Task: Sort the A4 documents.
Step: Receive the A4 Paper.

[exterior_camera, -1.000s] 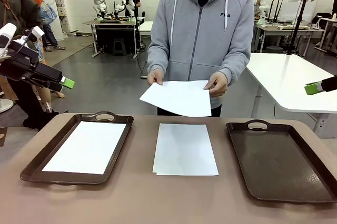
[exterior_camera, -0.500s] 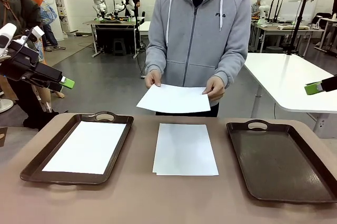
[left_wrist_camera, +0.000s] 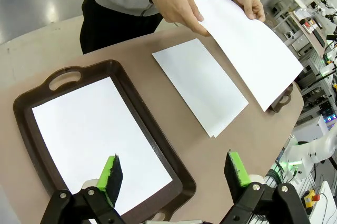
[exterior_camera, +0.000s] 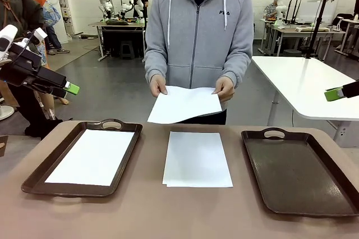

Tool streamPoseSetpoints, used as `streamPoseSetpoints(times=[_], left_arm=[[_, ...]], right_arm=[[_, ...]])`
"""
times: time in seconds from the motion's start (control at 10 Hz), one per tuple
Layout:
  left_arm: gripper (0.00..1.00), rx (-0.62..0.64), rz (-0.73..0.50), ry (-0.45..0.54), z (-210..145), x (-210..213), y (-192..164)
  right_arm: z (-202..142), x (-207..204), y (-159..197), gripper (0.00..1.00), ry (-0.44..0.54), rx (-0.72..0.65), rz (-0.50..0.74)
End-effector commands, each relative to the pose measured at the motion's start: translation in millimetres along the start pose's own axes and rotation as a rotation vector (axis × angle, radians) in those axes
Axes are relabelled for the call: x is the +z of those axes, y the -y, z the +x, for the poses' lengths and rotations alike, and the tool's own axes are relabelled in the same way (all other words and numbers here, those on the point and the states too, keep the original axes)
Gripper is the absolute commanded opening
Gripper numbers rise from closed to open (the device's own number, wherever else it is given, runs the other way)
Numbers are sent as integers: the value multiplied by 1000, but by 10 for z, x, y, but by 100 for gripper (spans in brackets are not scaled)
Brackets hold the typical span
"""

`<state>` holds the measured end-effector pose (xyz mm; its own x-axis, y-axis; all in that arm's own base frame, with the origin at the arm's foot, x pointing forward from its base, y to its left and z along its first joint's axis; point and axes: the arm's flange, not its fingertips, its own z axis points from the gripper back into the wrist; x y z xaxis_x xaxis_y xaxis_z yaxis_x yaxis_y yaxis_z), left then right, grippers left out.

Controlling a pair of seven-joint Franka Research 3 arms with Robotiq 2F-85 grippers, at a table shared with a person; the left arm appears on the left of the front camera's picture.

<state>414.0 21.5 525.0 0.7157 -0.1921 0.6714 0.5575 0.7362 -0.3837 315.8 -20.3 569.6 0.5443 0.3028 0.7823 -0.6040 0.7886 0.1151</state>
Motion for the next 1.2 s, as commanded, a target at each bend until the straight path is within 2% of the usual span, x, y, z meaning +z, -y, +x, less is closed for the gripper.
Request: streamPoseSetpoints(times=[0.0, 1.1], left_arm=[[100, 5, -1, 6, -2, -19, 3], [100, 5, -1, 6, -2, -19, 3]], right_arm=[[6, -15, -14, 100, 0, 3, 9], [6, -15, -14, 100, 0, 3, 9]])
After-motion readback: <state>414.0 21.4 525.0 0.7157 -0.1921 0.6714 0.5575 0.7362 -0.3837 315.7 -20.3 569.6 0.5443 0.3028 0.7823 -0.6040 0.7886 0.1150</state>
